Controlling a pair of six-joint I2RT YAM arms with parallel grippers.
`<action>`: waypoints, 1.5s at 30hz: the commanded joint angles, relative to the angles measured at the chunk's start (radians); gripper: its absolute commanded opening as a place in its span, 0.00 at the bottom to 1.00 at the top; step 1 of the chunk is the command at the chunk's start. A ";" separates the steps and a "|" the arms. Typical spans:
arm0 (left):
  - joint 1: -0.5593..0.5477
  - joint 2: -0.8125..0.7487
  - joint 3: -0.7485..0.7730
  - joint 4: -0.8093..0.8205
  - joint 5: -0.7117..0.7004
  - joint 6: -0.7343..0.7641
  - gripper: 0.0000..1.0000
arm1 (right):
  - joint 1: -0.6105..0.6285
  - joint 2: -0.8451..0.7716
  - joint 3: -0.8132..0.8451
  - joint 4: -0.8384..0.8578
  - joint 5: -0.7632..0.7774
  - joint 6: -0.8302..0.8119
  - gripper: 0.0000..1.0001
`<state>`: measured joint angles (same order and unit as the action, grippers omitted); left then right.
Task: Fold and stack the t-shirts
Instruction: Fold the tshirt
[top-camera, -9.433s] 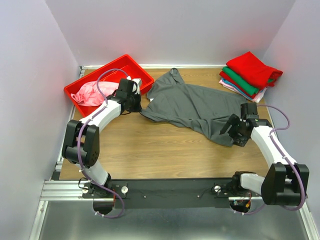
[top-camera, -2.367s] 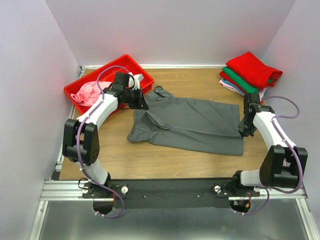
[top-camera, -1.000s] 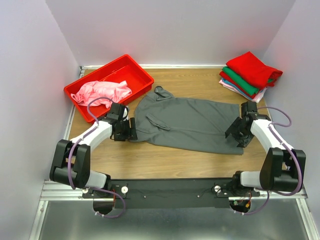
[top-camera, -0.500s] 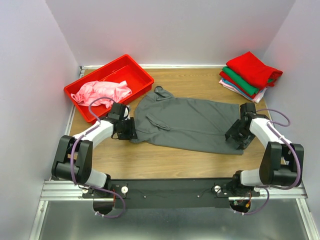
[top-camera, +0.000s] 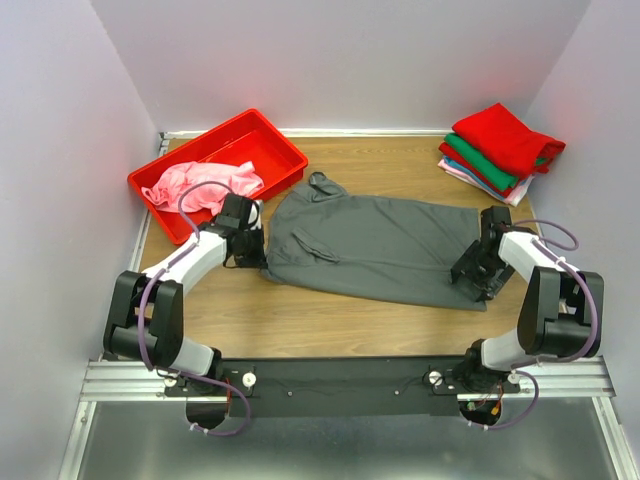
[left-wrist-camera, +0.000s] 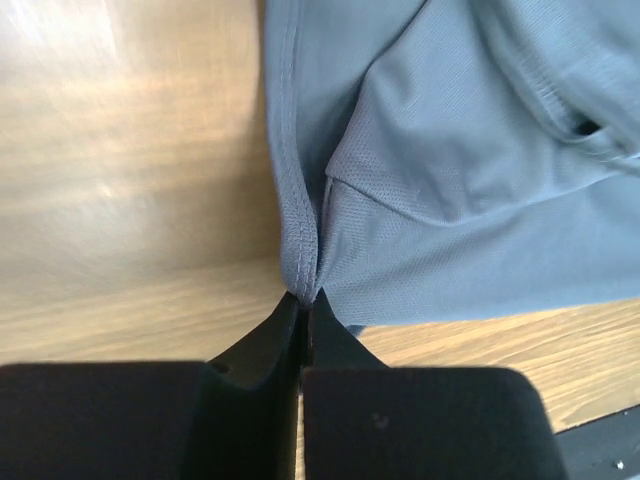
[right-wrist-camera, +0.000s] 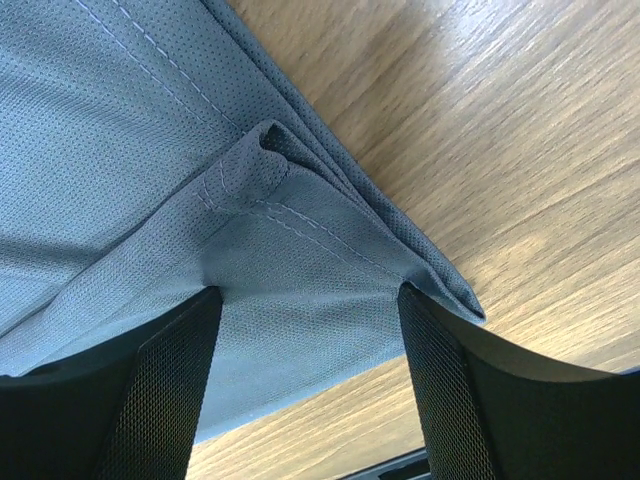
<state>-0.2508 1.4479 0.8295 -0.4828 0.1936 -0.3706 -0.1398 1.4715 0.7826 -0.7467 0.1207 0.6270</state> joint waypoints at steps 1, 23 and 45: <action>0.004 0.011 0.065 -0.091 -0.075 0.068 0.06 | -0.020 0.065 -0.005 0.043 0.062 -0.027 0.79; -0.050 -0.017 0.302 -0.182 -0.067 0.003 0.75 | -0.024 -0.134 0.130 -0.014 -0.016 -0.119 0.79; -0.340 0.391 0.520 -0.091 -0.046 -0.090 0.69 | -0.024 -0.175 0.185 -0.016 -0.115 -0.154 0.79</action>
<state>-0.5804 1.8160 1.3354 -0.5598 0.1734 -0.4477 -0.1585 1.2953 0.9489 -0.7532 0.0334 0.4946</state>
